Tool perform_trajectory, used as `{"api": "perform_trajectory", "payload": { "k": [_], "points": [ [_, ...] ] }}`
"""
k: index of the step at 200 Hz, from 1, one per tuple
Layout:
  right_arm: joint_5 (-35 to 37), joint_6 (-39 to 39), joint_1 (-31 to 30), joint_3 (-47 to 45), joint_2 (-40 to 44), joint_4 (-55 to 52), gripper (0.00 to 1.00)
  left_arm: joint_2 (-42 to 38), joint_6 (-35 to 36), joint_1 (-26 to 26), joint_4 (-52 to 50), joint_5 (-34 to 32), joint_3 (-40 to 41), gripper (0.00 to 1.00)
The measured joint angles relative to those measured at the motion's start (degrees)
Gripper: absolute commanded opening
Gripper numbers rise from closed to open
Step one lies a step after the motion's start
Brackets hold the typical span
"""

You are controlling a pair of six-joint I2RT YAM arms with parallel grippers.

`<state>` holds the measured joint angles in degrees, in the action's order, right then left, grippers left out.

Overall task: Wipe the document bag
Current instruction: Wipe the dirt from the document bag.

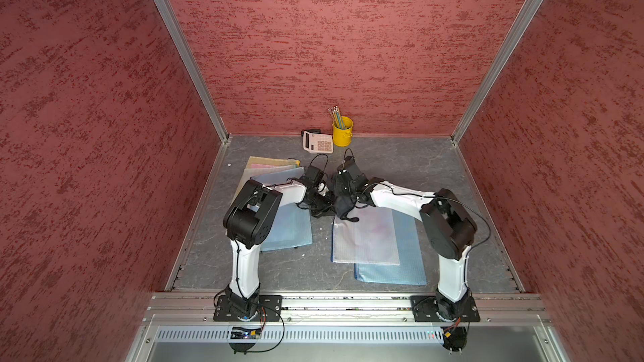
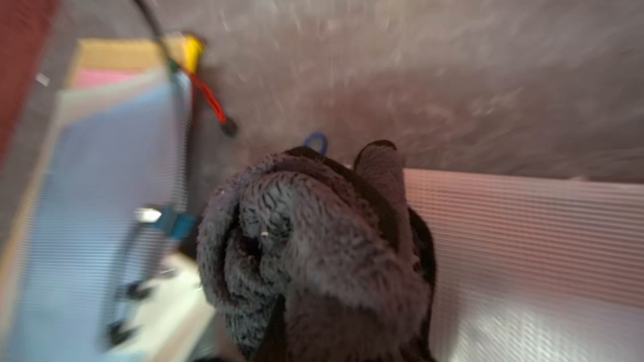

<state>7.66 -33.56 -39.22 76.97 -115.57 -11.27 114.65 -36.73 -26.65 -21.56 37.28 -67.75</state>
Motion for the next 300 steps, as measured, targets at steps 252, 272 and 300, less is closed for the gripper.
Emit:
{"api": "perform_trajectory", "payload": {
  "k": [252,272,300],
  "points": [
    [-0.02,-4.81,-4.15,-23.5,15.06,-1.84,0.0,-1.81,-13.84,0.79,15.04,0.9,7.54,0.0],
    [3.69,-7.82,-3.87,-25.83,16.83,-2.03,0.0,-1.81,-13.88,1.33,16.09,2.32,8.39,0.0],
    [9.03,-9.99,-1.38,-27.76,19.26,-6.01,0.0,-1.86,-13.77,2.19,17.29,4.11,9.57,0.0]
  ]
}}
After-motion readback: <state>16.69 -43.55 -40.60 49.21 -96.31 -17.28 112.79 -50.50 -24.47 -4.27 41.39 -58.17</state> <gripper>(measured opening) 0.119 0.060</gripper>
